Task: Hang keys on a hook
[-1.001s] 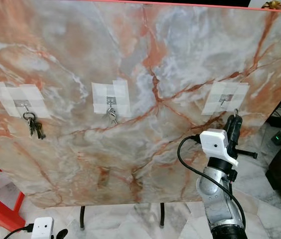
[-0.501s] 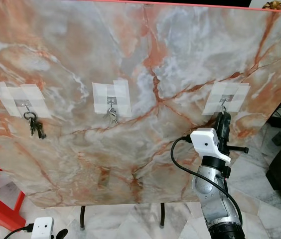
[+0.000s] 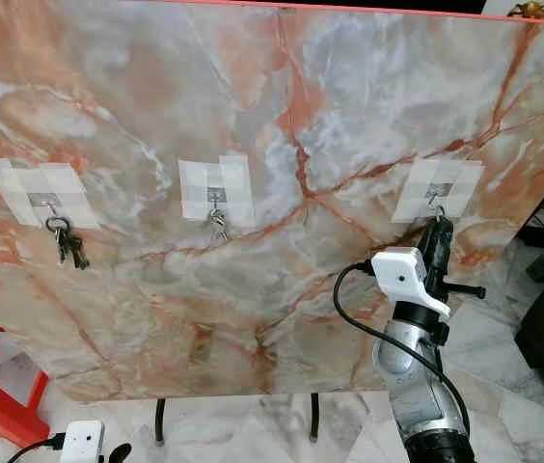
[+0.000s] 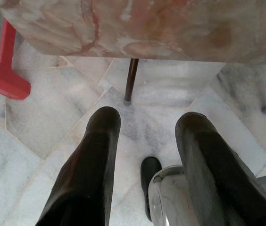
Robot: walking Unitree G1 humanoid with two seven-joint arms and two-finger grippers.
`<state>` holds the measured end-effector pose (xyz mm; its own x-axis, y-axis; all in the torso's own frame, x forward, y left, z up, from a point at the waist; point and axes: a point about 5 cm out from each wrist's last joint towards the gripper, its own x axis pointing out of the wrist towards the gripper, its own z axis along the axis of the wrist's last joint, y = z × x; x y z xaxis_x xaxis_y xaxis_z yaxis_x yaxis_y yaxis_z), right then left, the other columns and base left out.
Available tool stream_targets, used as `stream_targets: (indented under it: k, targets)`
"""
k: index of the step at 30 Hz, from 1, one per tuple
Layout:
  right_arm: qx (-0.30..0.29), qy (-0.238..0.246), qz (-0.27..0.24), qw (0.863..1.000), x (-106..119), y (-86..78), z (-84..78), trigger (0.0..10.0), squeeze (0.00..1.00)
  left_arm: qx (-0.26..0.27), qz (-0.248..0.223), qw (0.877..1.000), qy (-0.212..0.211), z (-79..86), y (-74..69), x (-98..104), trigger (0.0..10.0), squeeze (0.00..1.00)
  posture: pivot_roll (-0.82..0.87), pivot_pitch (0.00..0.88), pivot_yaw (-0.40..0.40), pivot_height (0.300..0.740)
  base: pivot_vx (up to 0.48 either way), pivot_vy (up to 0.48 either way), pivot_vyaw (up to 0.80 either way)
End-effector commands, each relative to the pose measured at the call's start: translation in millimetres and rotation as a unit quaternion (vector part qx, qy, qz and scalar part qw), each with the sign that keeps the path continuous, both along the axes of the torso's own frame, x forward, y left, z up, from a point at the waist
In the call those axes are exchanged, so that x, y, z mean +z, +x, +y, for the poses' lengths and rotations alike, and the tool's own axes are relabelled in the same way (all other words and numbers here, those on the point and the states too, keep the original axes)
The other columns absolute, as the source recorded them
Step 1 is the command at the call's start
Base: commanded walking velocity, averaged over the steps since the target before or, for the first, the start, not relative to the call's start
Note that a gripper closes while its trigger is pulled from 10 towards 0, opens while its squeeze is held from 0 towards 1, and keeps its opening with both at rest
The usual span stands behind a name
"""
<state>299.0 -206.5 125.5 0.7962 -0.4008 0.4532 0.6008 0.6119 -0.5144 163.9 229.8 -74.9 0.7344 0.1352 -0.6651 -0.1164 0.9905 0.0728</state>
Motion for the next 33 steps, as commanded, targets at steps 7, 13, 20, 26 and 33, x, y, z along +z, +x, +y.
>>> stream_targets:
  k: [7, 13, 20, 26, 33]
  targets:
    - [-0.009, -0.003, -0.015, 1.000, 6.9, -0.9, -4.4, 10.0, 0.00, 0.002, 0.002, 1.000, -0.002, -1.2, -1.9, -1.2, 10.0, 0.00, 0.07, 0.034, -0.091, 0.709, 0.000, 0.000, 0.00]
    - [-0.009, -0.003, -0.015, 1.000, 6.9, -0.9, -4.4, 10.0, 0.00, 0.002, 0.002, 1.000, -0.002, -1.2, -1.9, -1.2, 10.0, 0.00, 0.07, 0.034, -0.091, 0.709, 0.000, 0.000, 0.00]
    - [-0.009, -0.003, -0.015, 1.000, 6.9, -0.9, -4.4, 10.0, 0.00, 0.002, 0.002, 1.000, -0.002, -1.2, -1.9, -1.2, 10.0, 0.00, 0.07, 0.034, -0.091, 0.709, 0.000, 0.000, 0.00]
    - [-0.016, -0.001, -0.009, 1.000, 9.6, 6.6, -2.5, 10.0, 0.00, 0.003, 0.003, 1.000, -0.001, -0.4, -3.6, -1.6, 10.0, 0.00, 0.07, 0.036, -0.090, 0.709, 0.000, 0.000, 0.00]
    - [-0.019, 0.007, -0.007, 1.000, 8.2, 6.8, -2.5, 10.0, 0.00, 0.003, 0.003, 1.000, -0.001, -0.5, -3.9, -1.7, 10.0, 0.00, 0.07, 0.036, -0.090, 0.709, 0.000, 0.000, 0.00]
